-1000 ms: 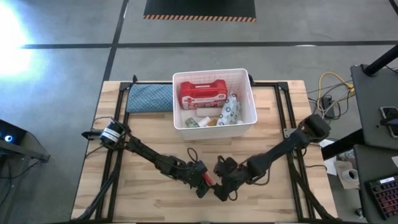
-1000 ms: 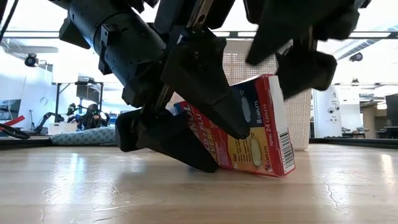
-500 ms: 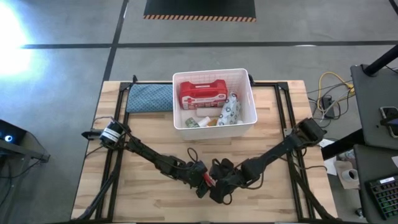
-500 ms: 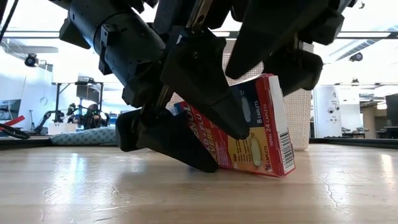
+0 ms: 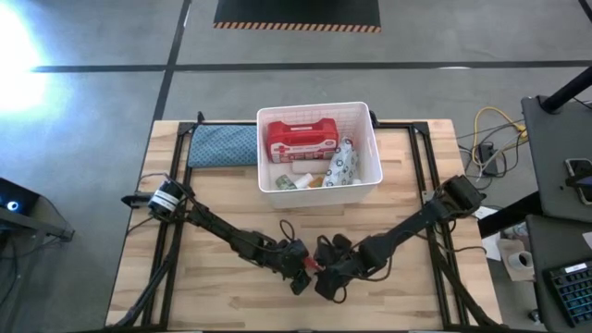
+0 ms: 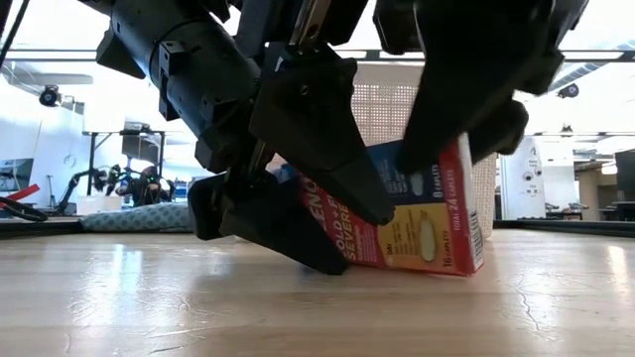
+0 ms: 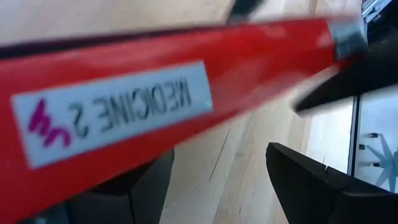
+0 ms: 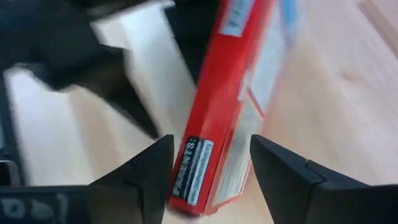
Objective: Pick & place medical supplies in basket/bin
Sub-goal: Put the red pill box into the bin
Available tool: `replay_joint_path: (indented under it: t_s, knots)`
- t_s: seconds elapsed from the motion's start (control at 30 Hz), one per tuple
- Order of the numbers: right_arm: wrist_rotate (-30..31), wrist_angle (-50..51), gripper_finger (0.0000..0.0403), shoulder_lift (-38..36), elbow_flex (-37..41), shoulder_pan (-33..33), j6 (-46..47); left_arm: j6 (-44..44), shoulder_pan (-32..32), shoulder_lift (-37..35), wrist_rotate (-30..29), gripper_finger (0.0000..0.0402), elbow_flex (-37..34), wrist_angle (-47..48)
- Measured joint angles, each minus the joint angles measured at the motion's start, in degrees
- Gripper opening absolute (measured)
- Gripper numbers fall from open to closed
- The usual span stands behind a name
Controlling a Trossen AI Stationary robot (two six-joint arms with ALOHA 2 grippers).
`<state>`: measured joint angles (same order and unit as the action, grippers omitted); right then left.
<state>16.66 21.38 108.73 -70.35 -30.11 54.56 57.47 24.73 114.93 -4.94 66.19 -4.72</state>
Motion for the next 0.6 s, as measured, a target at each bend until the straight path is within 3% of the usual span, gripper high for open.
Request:
replay_joint_path:
  t_s: [0.33,0.6]
  knots:
    - [0.0,3.4,0.0182,0.0,0.7,1.4,2.1,0.0,0.1,0.0,0.1,0.0241,-0.2,0.0]
    - [0.0,3.9,0.0101,0.0,1.3,2.8,2.0,0.0,0.8,-0.4,-0.8,0.0241,-0.2,2.0]
